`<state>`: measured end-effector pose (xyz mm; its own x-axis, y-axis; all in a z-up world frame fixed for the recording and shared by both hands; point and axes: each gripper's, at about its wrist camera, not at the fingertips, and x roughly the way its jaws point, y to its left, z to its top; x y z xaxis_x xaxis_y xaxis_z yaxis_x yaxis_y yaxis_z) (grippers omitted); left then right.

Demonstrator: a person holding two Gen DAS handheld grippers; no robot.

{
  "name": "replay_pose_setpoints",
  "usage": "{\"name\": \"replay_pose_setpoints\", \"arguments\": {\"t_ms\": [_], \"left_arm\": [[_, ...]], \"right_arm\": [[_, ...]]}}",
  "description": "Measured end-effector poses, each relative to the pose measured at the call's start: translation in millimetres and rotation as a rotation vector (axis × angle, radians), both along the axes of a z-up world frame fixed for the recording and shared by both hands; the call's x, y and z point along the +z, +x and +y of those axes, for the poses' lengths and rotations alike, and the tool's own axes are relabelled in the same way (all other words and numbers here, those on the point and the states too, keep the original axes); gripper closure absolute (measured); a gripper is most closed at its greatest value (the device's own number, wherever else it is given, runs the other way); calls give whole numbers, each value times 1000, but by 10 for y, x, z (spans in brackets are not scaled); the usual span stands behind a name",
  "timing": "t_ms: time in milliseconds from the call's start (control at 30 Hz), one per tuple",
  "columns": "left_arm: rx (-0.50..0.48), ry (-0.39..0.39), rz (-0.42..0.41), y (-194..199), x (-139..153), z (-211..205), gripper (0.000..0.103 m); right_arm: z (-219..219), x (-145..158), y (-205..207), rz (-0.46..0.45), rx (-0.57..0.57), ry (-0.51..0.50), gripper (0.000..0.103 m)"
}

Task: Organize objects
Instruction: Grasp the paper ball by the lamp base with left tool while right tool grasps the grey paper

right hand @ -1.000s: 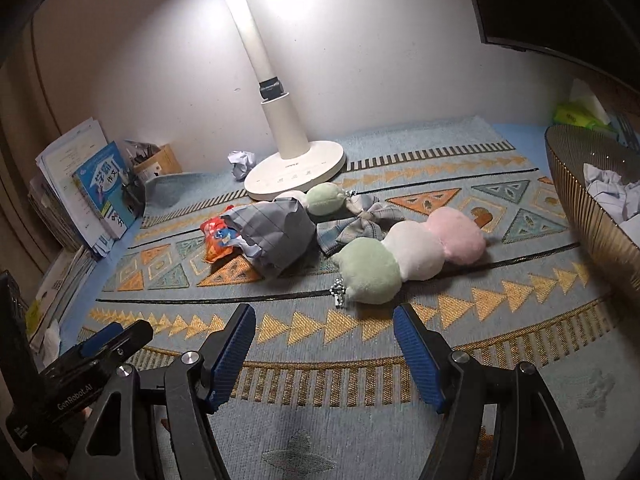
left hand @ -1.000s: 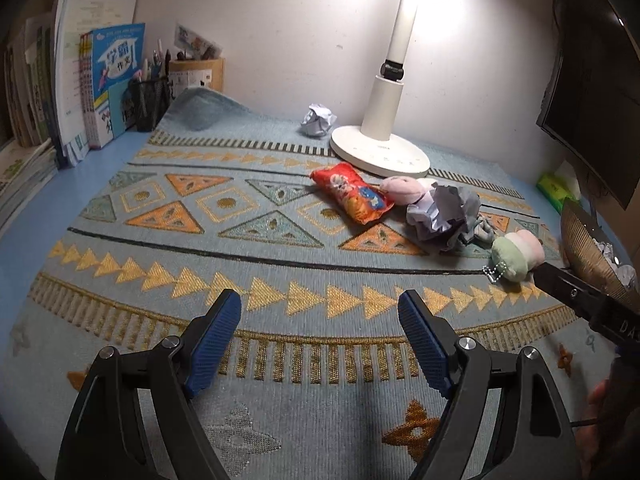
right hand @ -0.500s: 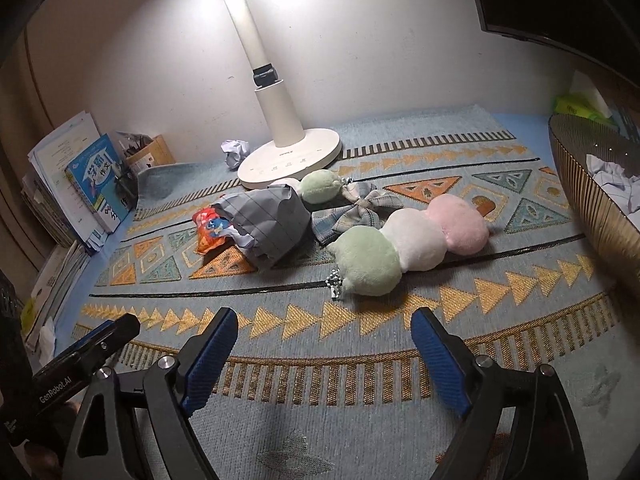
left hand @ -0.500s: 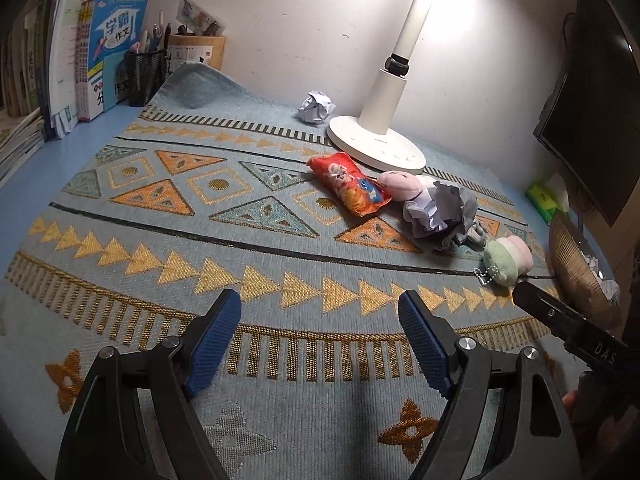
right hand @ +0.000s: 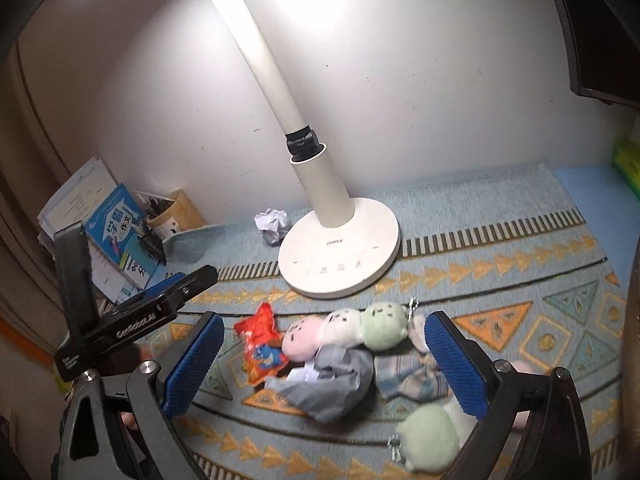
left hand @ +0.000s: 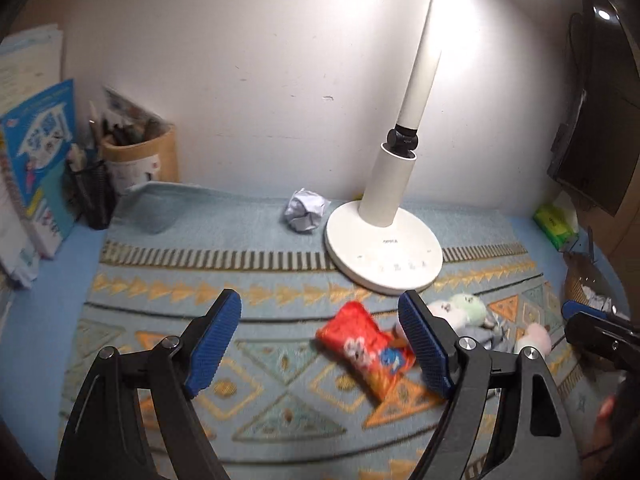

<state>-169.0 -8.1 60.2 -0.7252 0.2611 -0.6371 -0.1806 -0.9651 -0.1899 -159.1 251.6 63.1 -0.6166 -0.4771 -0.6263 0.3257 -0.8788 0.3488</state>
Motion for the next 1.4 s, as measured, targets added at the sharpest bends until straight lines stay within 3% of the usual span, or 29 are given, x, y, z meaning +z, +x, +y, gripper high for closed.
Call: {"name": "replay_pose_setpoints", "arguments": {"t_ms": [100,267,367,433,467,500,567,600,633,1000,1200,1300,1400], "left_arm": [[-25,51,-37,-533,-188,30,23],[-57,-40,-46,-1194,-420,195,23],[-49,-43,-49,-1448,-486,201,25],[-49,-55,-71,-1566,-545,218,42],[-61,-48,-87,-1596,-576,229,57],[-71,-36,-88,-1597,-599,235,58],[-67,-65,-72,-1555,-613,272,61],[-72,-82,-61,-1522,-602,297,71],[-74,-89,-56,-1492,-586,310,73],[-44,-78,-42,-1230,-425,279,72],[-73,-56,-48,-481,-216,257,72],[-69,-64,-62,-25,-134,254,72],[-74,-44,-59,427,-132,146,72]], "right_arm": [[-36,-206,-178,-8,38,18,2],[63,-517,-292,-57,11,37,2],[128,-523,-298,-44,-10,52,2],[160,-508,-305,-36,-28,56,2],[176,-507,-307,-38,-30,47,2],[187,-503,-302,-39,-31,39,2],[185,-501,-295,-37,-28,38,2],[180,-503,-288,-35,-26,44,2],[176,-503,-271,-31,-26,51,2],[145,-559,-258,-30,-22,68,2],[156,-438,-71,21,-18,54,2],[155,-453,83,-6,21,-3,2],[40,-555,231,-31,76,12,2]]}}
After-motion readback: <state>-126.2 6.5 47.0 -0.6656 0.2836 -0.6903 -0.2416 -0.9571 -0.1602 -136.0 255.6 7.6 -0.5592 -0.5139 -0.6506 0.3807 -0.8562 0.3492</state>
